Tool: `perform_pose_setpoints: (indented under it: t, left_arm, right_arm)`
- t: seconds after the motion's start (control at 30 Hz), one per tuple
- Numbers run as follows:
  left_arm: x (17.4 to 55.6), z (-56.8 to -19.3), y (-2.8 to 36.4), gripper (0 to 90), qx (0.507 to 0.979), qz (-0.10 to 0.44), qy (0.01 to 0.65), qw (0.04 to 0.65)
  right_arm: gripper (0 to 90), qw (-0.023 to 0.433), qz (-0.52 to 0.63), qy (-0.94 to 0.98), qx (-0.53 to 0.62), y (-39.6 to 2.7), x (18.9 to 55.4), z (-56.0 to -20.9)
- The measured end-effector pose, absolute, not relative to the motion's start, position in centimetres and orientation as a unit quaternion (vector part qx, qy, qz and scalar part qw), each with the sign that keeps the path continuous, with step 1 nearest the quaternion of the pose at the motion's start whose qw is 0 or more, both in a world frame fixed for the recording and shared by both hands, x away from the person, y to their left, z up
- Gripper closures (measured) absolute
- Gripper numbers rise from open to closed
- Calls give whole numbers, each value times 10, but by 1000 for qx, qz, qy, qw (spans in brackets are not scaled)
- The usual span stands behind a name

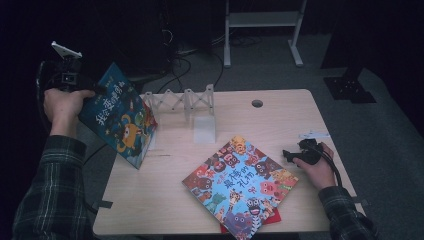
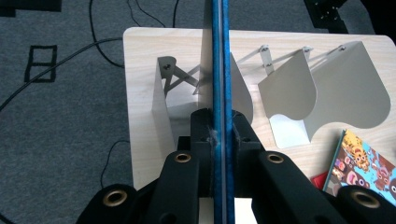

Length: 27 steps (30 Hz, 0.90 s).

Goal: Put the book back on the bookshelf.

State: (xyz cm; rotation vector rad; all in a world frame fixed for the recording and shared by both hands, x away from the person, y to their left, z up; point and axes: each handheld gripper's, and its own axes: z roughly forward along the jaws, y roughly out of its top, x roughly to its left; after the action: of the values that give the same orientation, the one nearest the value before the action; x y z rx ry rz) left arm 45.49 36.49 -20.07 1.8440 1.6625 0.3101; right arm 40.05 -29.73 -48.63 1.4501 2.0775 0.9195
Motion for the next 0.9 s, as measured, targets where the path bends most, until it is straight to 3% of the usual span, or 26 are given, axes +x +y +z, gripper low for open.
perform_pose_setpoints:
  t: [0.9]
  left_arm:
    - [455,-205,383,828,675,124,664,298]
  right_arm:
    - [122,221,333,752,524,-297,400,-486]
